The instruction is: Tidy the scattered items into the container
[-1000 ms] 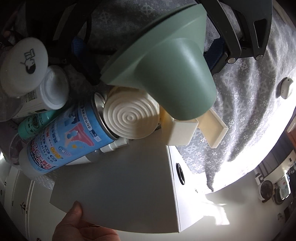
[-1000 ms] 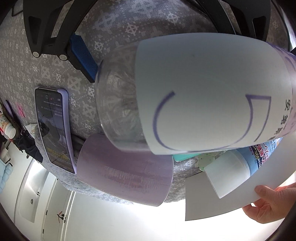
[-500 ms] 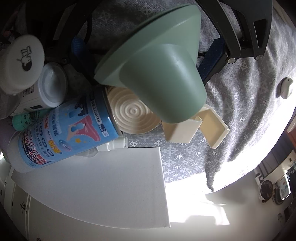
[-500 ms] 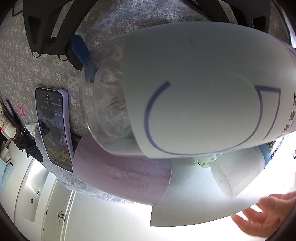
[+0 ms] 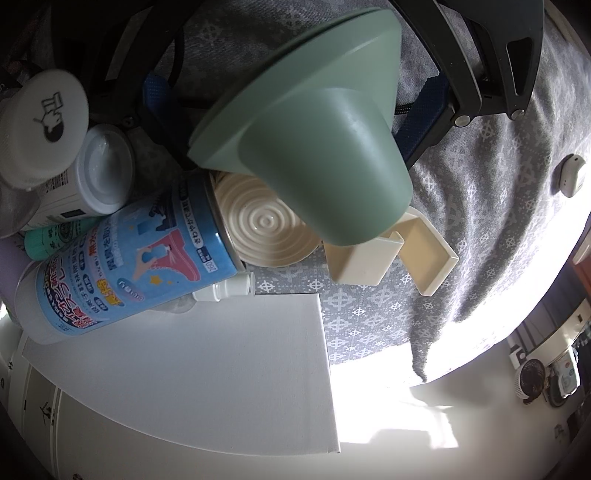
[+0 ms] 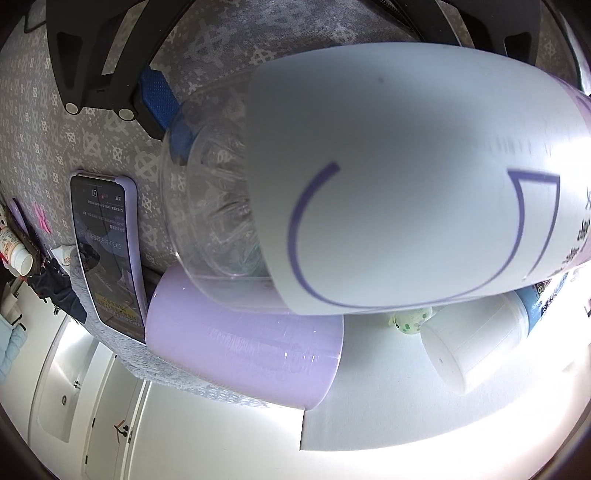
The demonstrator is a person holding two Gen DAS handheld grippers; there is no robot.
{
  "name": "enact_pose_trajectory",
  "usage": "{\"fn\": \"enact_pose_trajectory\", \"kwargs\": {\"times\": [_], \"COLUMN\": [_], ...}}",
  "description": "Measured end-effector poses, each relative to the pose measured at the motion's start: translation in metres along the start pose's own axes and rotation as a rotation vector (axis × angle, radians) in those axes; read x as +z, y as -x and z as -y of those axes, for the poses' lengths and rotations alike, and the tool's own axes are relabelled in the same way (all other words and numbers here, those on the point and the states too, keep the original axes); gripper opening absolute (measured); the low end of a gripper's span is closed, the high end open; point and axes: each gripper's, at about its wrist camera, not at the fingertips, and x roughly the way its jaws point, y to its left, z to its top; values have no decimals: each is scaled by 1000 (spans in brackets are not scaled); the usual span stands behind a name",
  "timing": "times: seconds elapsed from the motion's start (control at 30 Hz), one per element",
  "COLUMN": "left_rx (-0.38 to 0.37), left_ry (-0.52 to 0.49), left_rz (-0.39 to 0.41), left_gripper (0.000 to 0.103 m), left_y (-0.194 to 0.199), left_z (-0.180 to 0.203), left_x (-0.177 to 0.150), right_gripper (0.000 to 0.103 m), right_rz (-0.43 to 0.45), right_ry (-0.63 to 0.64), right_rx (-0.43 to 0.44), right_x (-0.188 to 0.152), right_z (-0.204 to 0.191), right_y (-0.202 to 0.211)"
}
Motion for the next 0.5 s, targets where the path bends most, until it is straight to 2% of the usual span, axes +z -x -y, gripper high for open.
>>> {"fn": "enact_pose_trajectory", "kwargs": {"times": [0.5], "left_rx": [8], "left_ry": [-5], "left_rz": [2], "left_gripper": [103], "left_y": [0], "left_z": [1], "left_x": [0], "right_gripper": [103], "right_rz": [1], "right_ry": [1], "right_rx": [0], "right_x": [-2], "right_z": [-3], "right_y": [2]}}
